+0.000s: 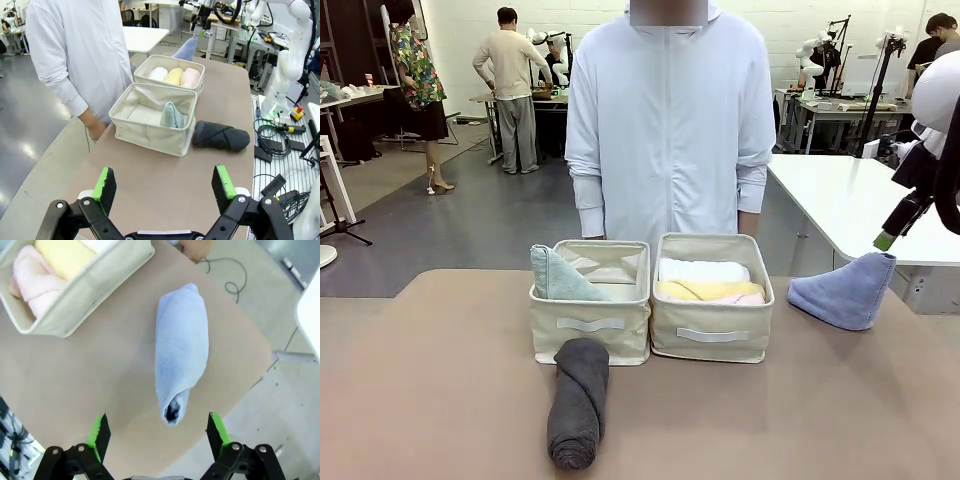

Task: Sort the towels based on their folding style.
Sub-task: Pick up another triangle-folded towel from the table and place it in the left Fabric basket.

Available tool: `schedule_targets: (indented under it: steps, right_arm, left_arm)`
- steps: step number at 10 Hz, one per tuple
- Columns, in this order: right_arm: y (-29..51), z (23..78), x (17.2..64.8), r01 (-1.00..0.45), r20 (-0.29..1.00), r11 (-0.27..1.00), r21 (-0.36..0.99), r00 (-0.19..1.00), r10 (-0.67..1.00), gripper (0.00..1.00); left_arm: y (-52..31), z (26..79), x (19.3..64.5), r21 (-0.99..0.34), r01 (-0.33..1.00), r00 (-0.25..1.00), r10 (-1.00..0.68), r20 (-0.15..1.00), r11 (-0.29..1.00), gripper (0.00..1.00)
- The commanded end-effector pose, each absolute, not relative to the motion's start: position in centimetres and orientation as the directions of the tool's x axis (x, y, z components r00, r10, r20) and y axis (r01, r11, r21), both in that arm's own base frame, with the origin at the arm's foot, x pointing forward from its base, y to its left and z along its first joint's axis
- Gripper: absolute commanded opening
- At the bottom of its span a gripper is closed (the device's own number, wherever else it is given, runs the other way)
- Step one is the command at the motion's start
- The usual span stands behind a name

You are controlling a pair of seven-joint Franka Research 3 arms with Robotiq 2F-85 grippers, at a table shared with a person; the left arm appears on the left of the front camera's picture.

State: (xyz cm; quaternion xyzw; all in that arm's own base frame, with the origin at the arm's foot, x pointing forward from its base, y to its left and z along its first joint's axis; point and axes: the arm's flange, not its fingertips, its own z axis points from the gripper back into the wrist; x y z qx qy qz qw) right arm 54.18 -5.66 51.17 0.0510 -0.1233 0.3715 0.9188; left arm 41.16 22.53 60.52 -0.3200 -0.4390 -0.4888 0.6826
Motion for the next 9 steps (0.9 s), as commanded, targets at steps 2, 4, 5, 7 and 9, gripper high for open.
schedule_targets:
  steps: [2, 4, 5, 7, 9]
  right_arm:
    - [-7.0, 48.3, 57.0, -0.681, 0.215, 0.732, 0.015, 0.717, 0.663, 1.0]
    - [-7.1, 46.2, 57.4, -0.694, 0.203, 0.72, 0.033, 0.71, 0.674, 1.0]
    - [-7.1, 45.2, 57.4, -0.7, 0.19, 0.712, 0.062, 0.708, 0.68, 1.0]
    - [-7.3, 43.6, 57.6, -0.697, 0.177, 0.713, 0.079, 0.713, 0.678, 1.0]
    - [-7.5, 43.0, 57.4, -0.735, 0.206, 0.674, 0.072, 0.672, 0.711, 1.0]
  left_arm:
    - [22.7, 60.6, 41.2, 0.001, 0.95, 0.124, -0.378, 0.917, 0.313, 1.0]
    - [22.7, 60.6, 41.2, 0.001, 0.95, 0.124, -0.378, 0.917, 0.313, 1.0]
    - [22.7, 60.6, 41.2, 0.001, 0.95, 0.124, -0.378, 0.917, 0.313, 1.0]
    - [22.7, 60.6, 41.2, 0.001, 0.95, 0.124, -0.378, 0.917, 0.313, 1.0]
    - [22.7, 60.6, 41.2, 0.001, 0.95, 0.124, -0.378, 0.917, 0.313, 1.0]
